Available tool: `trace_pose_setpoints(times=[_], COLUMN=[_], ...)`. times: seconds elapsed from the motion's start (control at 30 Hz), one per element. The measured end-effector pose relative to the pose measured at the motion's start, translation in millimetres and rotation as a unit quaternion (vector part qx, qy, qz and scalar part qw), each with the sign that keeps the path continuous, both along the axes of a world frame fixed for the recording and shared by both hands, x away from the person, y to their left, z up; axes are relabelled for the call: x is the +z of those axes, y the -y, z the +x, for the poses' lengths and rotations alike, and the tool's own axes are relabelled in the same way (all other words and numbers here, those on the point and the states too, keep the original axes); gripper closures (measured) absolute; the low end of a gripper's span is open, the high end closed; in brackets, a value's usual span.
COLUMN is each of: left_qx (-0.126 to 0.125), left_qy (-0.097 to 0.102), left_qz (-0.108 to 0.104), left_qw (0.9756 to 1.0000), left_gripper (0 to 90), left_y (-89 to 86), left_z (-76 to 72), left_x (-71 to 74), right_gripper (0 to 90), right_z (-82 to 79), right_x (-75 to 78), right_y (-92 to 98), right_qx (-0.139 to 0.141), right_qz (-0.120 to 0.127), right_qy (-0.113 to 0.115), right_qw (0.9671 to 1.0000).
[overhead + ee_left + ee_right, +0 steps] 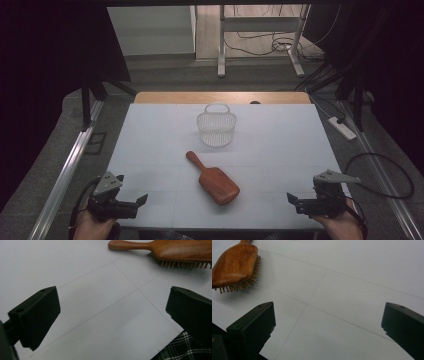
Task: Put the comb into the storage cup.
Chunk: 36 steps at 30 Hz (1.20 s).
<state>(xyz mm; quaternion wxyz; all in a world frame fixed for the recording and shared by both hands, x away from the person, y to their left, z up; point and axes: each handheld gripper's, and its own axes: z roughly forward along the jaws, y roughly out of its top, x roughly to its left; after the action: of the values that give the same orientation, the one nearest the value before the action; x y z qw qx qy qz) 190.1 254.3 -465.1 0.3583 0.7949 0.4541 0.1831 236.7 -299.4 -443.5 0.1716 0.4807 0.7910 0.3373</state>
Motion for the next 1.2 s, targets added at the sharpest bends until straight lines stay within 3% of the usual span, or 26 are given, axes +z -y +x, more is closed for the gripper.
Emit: trace_pose_setpoints(times=[0.9, 1.2], left_qx=[-0.013, -0.009], left_qy=[-0.019, -0.026], left_qz=[-0.005, -0.017], left_qw=[0.9997, 0.9995], left_gripper=[0.1, 0.0], left_y=[-0.2, -0.8], left_z=[4.6, 7.2], left_x=[-0.5, 2.5], right_gripper=[0.0, 0.0], right_z=[-0.5, 0.0], right_x=[-0.5, -0.7], right_y=[-1.2, -1.5], right_qx=[0.02, 0.022], right_qz=[0.0, 0.0], right_qy=[-0.005, -0.008], right_qw=[0.9998, 0.9997])
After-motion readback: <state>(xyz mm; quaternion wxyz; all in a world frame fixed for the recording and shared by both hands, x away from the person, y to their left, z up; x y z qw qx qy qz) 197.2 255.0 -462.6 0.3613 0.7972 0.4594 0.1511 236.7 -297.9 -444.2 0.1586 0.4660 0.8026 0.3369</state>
